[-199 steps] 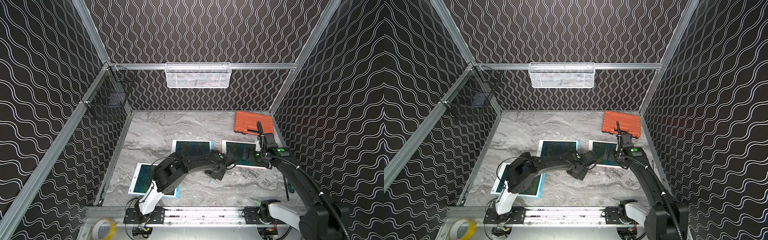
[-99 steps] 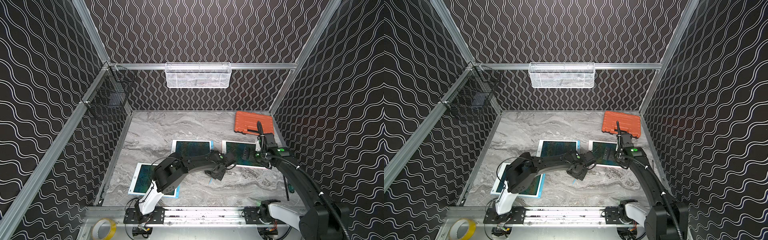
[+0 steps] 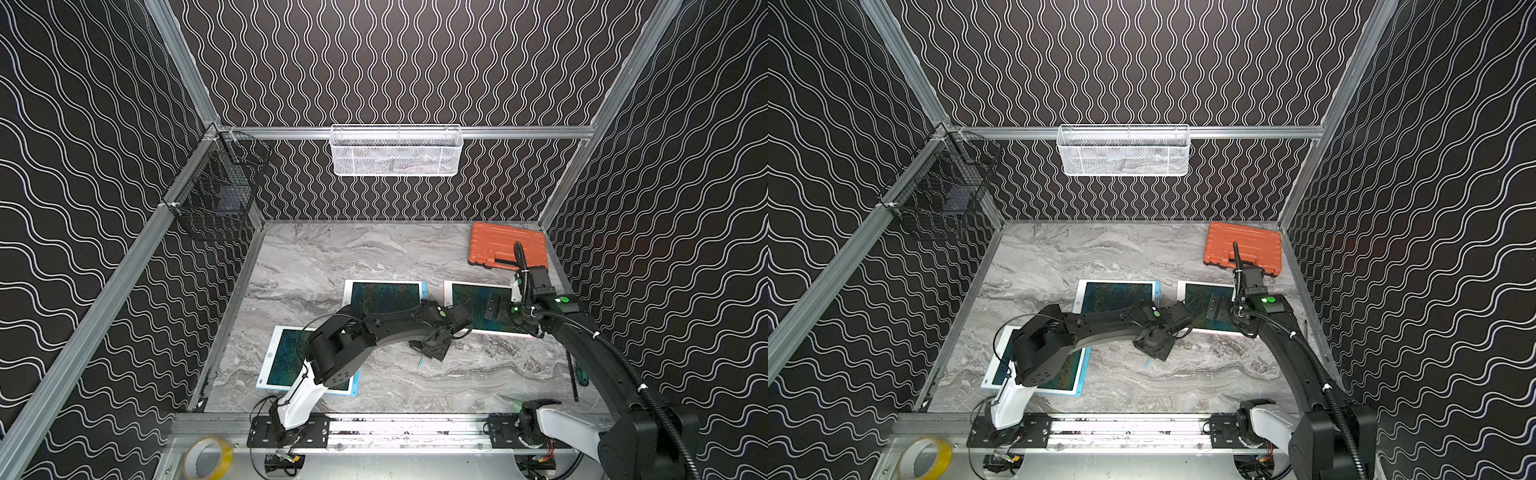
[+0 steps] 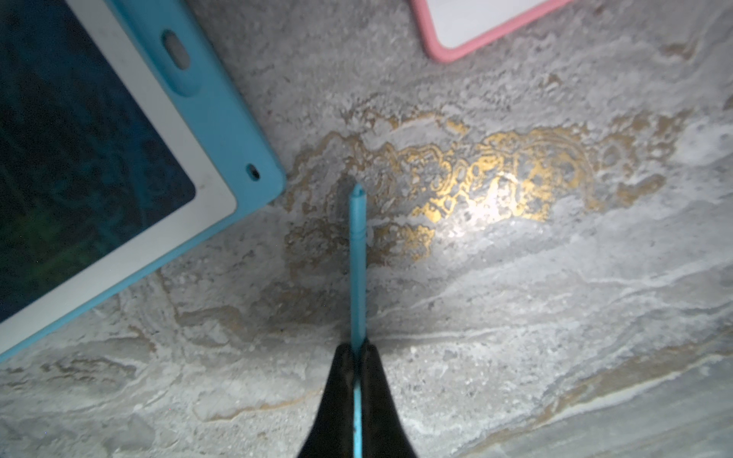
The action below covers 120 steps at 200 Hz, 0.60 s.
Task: Place the stylus back onto the writing tablet
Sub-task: Pick up the stylus from the center of the board.
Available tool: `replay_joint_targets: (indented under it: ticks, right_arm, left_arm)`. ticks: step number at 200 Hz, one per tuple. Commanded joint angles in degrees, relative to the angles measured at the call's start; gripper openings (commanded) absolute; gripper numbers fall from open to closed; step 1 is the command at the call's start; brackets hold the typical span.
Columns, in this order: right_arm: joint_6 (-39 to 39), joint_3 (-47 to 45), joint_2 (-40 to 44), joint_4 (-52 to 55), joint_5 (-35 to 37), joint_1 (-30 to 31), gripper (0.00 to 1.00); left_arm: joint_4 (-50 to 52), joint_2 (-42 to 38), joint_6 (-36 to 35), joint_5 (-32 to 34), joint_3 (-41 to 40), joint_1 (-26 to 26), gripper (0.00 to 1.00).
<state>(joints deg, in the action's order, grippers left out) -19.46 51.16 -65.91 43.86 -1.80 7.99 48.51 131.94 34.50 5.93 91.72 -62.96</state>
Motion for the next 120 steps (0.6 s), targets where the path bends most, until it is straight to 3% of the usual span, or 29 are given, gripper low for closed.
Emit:
replay_joint_targets:
  ticks: [1,69,120]
  right_arm:
    - [-0.13,0.55,-0.12,0.18,0.63,0.1,0.99]
    - [-0.05,0.53,-0.27,0.12,0.65,0.05,1.0]
    - [0.14,0.89,-0.27,0.44,0.79,0.1,1.0]
  left_arm:
    - [-1.84,2.31,0.19,-1.52,-1.18,0.2,0.05]
    - [-2.68,-1.02,1.09,-1.17,-2.38,0.88,0.0]
    - [-2.27,-5.39,1.36,-2.56,1.26,5.31,0.0]
